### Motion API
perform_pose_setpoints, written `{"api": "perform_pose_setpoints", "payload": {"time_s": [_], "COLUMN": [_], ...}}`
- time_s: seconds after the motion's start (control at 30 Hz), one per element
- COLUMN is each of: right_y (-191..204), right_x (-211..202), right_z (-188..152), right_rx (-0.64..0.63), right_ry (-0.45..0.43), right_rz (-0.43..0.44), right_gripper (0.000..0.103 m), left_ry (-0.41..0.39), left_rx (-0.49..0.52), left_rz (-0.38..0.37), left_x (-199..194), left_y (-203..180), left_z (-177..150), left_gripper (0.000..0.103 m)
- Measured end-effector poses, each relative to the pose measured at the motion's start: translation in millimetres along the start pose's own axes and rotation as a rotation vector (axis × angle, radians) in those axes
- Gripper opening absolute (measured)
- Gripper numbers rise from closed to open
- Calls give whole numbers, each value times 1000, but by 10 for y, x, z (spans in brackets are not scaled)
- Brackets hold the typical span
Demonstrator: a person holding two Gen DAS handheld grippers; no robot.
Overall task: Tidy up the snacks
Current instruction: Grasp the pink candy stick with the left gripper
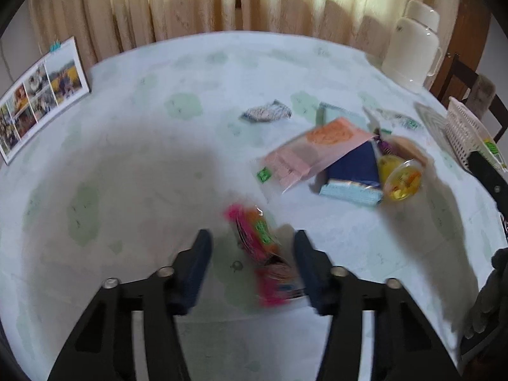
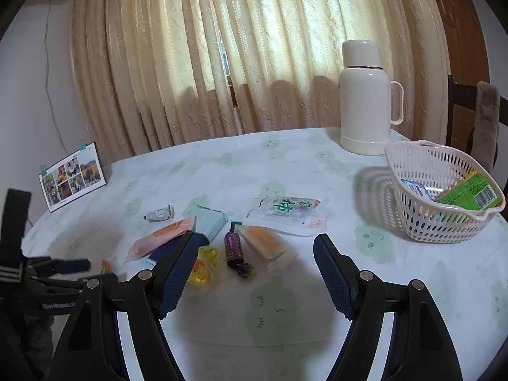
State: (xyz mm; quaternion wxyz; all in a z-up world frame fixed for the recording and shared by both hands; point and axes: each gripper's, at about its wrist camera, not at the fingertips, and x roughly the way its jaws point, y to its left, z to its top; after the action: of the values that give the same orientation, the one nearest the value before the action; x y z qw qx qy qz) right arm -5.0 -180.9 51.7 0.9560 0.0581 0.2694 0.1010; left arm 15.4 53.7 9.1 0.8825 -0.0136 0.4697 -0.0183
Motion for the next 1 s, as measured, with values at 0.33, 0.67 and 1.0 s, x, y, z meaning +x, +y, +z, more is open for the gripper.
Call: {"api": "perform_pose_setpoints", "payload": {"time_s": [0.33, 0.67, 1.0], "right_y": [6, 225, 543], "right_x": [5, 103, 512], "right_z": [1, -65, -103], "right_rx": [1, -51, -30], "right_ry": [3, 65, 225], "right_rz": [-4, 22, 117], "right_gripper": [76, 76, 76], "left_ry": [-60, -176, -175], "left_rx": [-7, -19, -48], "left_rz": [-22, -18, -35], "left_x": [-111, -339, -358], "left_y": [36, 70, 153], "left_z": [-33, 11, -30], "left_gripper": [18, 17, 18]}}
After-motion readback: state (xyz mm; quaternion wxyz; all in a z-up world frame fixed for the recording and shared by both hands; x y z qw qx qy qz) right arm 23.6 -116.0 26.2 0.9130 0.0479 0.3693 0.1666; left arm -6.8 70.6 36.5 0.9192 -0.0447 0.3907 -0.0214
